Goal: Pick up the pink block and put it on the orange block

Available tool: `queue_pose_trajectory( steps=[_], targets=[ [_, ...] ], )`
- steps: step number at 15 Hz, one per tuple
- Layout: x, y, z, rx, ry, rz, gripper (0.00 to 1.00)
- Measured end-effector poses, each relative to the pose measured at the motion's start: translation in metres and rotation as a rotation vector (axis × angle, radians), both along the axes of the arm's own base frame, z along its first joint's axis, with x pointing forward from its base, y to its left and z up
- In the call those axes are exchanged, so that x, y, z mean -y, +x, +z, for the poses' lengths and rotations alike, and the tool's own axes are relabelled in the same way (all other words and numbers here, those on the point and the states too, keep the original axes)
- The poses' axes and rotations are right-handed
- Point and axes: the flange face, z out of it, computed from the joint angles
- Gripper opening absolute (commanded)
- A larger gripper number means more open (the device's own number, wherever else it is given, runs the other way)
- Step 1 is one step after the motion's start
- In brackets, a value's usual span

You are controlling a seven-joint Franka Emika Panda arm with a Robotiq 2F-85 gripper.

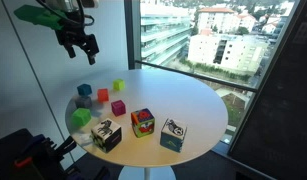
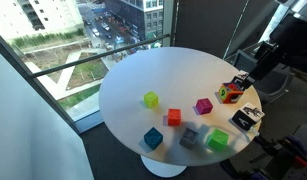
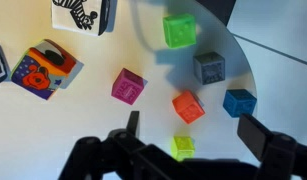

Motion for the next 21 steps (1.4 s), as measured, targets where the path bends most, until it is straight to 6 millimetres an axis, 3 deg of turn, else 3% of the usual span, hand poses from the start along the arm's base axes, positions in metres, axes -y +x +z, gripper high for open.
queue_pose_trajectory(
  steps=[14,21],
  targets=[
    [-0.001,0.001,-0.002,-0.007,-0.002,-0.001,1.00],
    [-0.005,0.017,-0.013,-0.026,-0.011,-0.017,1.00]
  ],
)
